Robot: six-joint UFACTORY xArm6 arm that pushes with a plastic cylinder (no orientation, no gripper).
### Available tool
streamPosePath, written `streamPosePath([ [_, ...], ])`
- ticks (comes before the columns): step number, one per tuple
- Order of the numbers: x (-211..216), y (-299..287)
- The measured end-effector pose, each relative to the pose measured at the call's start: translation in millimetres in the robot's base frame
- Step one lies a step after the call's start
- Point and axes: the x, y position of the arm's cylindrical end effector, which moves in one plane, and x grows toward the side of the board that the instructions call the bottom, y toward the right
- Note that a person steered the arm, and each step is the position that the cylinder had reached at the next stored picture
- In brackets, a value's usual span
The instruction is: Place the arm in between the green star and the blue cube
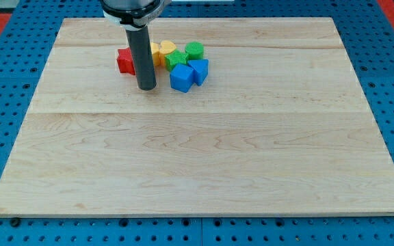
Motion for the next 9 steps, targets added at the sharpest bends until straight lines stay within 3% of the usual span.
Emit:
streamPosePath([
  [3, -19.0, 51.8],
  [6, -19.0, 61.6],
  [8, -31.0, 110.8],
  [9, -31.0, 86.9],
])
